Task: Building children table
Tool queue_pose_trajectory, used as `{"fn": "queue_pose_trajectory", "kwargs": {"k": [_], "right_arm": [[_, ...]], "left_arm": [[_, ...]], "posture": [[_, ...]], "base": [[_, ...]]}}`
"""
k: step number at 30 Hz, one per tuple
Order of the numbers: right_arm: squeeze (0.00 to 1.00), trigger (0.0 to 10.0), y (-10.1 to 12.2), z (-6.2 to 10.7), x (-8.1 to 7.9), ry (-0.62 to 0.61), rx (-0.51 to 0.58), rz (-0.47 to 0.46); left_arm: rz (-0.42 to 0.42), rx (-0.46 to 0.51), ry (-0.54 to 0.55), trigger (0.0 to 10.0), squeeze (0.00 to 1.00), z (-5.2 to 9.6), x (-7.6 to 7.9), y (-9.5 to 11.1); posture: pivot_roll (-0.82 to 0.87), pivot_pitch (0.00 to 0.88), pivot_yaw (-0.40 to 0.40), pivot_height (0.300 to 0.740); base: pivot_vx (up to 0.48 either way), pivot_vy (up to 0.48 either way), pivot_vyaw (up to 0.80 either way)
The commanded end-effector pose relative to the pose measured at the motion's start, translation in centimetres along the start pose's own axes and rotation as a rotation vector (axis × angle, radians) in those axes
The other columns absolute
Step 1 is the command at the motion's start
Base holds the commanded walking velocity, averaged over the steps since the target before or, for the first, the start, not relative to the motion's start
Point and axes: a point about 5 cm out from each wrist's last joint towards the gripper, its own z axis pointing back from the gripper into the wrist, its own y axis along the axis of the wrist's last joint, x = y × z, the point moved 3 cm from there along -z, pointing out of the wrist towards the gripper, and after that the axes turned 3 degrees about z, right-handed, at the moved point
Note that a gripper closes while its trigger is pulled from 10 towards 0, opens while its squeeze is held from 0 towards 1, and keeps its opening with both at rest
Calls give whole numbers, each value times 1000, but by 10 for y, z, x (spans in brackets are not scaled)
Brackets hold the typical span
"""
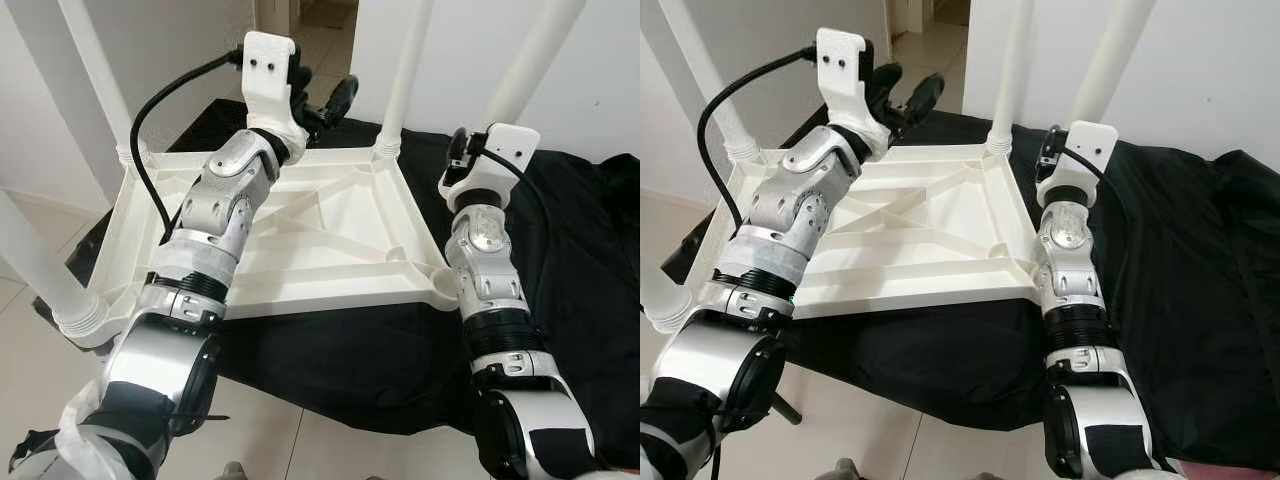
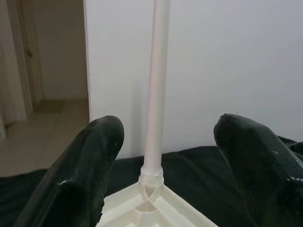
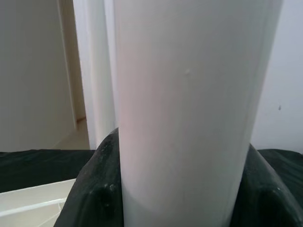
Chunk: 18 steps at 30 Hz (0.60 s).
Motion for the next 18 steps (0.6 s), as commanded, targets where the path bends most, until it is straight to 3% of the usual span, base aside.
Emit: {"fn": "queue_pose_trajectory", "kwargs": {"k": [1,7,10,18], "right_arm": [[0,10000,0,3,2,6,-2,4],[0,10000,-3,8,5,9,-13,8],[0,10000,-4,14,6,21,-23,9],[0,10000,-6,19,7,37,-47,1]], "left_arm": [[-32,-5,61,10000,0,7,-5,-7],[-54,-6,104,10000,0,18,-9,-17],[-60,-23,145,10000,0,32,-10,-30],[-91,-52,201,10000,0,44,-16,-40]], "posture": [[-35,0,-11,740],[-35,0,-11,740],[-36,0,-10,740],[-34,0,-14,740]], "base": [[0,0,0],[0,0,0],[0,0,0],[0,0,0]]}}
